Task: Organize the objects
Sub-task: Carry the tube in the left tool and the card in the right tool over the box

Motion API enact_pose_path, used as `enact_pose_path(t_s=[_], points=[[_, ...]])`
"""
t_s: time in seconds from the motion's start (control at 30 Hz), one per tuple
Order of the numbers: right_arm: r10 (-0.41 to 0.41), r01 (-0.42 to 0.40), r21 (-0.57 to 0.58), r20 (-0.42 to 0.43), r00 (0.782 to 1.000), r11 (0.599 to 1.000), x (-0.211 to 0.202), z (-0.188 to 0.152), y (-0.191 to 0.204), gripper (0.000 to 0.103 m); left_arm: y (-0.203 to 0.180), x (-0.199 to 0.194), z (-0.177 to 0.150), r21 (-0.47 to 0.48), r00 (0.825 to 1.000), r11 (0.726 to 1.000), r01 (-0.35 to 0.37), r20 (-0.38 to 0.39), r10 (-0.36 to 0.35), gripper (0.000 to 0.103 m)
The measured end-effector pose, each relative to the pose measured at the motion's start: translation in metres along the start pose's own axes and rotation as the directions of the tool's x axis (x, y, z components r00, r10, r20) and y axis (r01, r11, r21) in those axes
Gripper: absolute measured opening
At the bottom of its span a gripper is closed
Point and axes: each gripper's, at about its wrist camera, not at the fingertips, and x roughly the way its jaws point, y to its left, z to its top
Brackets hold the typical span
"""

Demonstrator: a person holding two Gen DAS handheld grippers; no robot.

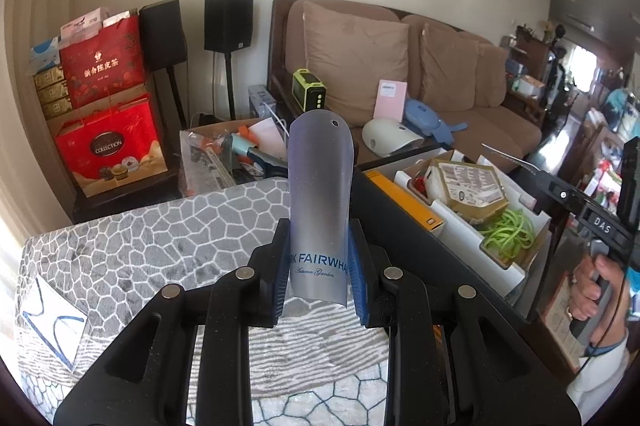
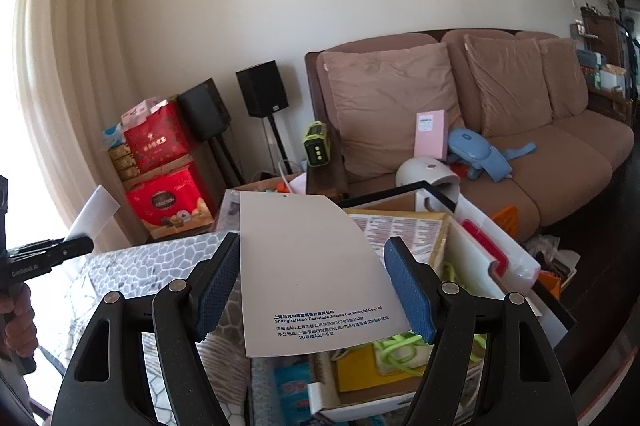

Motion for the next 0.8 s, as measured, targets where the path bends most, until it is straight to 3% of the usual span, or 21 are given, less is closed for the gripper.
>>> enact_pose_path(t_s=[0.33,0.8], points=[[-0.047,0.049,0.078,-0.019,0.999,0.996,0.001,-0.002,-0.035,0.075,-0.016,0.006,0.006,0.008,0.999,0.999,0.044,0.004,-0.045,0.024],[-0.118,0.123,0.102,-0.054,0.992,0.987,-0.001,-0.004,-0.066,0.075,-0.055,0.028,0.014,0.056,0.995,0.993,0.1,-0.013,-0.099,0.025]])
